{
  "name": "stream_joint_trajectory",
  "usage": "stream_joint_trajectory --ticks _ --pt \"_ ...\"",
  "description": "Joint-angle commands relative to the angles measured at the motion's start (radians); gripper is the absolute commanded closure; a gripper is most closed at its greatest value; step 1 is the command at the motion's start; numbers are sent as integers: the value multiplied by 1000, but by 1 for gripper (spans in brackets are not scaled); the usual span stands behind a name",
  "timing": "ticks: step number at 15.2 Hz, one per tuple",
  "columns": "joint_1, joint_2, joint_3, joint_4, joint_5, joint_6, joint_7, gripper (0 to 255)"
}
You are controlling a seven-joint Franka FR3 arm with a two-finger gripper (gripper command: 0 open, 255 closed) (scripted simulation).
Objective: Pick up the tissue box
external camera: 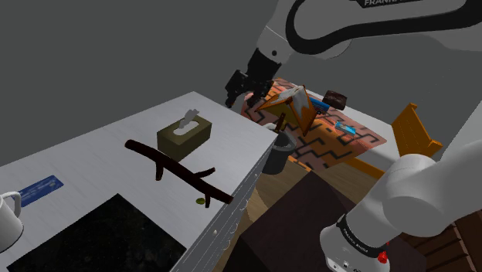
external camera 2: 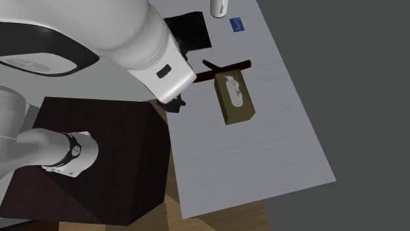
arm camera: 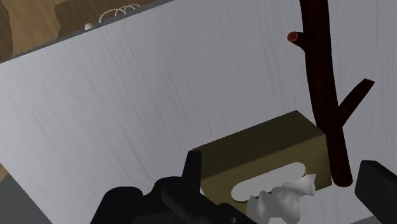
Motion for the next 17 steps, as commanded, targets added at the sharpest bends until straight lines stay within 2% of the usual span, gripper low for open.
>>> stream_joint_trajectory --ticks 1,7,13,17 --pt "3 64 15 14 19 65 24 0" --pt "15 279 62 115 45 228 113 0" --pt "35 501 88 262 32 352 210 0" --pt "38 530 89 241 40 402 196 0"
